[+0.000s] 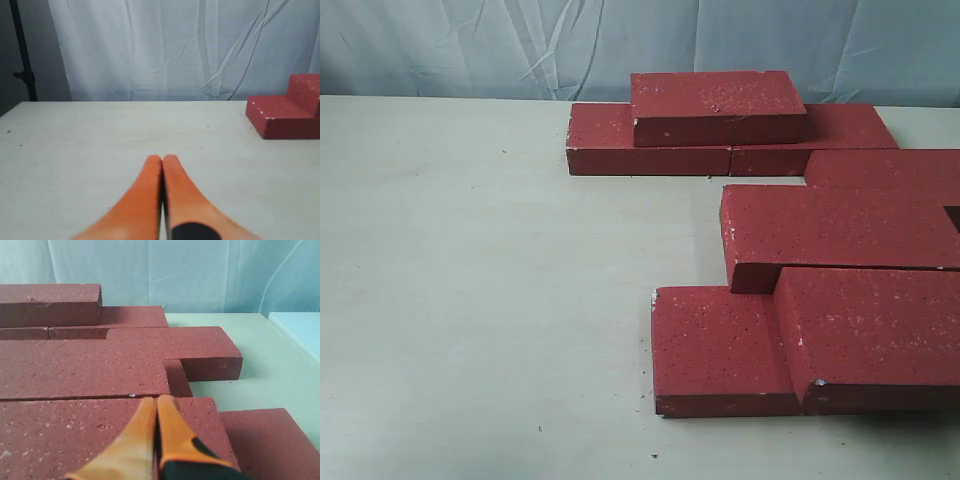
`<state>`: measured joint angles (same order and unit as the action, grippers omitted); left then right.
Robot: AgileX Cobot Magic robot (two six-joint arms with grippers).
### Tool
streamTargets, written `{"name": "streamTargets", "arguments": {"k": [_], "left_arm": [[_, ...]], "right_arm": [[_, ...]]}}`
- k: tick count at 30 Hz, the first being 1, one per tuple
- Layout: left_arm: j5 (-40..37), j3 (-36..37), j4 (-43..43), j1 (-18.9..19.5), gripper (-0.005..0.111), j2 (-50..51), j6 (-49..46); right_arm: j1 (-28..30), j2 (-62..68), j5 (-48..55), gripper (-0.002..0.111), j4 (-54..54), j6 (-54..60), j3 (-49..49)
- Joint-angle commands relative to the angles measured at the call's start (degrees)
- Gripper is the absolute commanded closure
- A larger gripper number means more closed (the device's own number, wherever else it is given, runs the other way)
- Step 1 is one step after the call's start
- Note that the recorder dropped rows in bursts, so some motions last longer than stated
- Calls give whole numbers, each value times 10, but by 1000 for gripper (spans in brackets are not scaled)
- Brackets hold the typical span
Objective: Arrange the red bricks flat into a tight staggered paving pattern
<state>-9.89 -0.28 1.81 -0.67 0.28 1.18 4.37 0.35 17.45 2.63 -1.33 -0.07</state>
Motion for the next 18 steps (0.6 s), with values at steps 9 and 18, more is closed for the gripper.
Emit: {"name": "streamTargets", "arguments": {"k": [9,18], "left_arm": [[114,3,159,0,107,-3,3],[304,3,115,0,107,-3,103]], "right_arm": [[2,-3,-185,109,-52,-1,1],[2,-3,-287,109,-197,-29,-37]]}}
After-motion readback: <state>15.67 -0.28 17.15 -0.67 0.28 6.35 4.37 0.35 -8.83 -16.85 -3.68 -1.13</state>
